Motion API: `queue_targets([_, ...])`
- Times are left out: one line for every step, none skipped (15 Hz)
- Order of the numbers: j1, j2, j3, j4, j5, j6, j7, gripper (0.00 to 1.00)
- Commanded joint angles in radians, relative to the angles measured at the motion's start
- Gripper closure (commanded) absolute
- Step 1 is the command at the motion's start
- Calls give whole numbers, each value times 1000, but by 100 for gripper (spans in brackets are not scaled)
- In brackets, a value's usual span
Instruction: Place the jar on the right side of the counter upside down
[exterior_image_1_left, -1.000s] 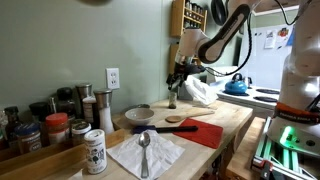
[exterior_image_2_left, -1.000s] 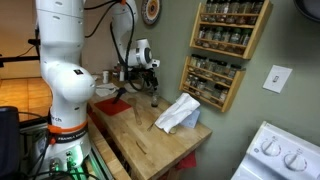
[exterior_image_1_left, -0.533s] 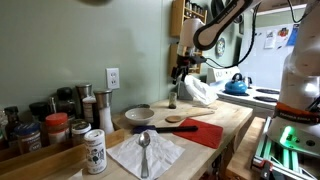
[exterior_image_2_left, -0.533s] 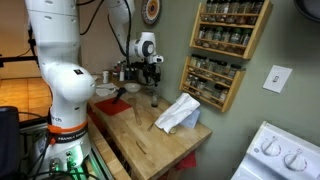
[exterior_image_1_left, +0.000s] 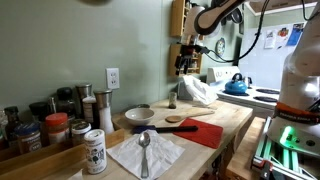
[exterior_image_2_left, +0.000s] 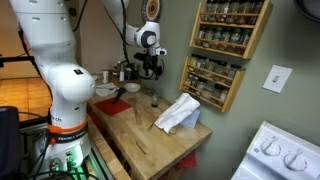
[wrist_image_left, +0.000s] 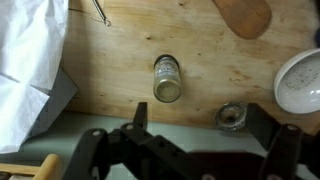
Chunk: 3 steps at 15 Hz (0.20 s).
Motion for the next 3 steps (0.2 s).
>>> queue_targets([-7, -6, 7, 1, 7, -2, -11, 0])
queue_targets([-7, -10, 6, 1, 7, -2, -15, 0])
queue_targets([-7, -11, 6, 1, 8, -2, -16, 0])
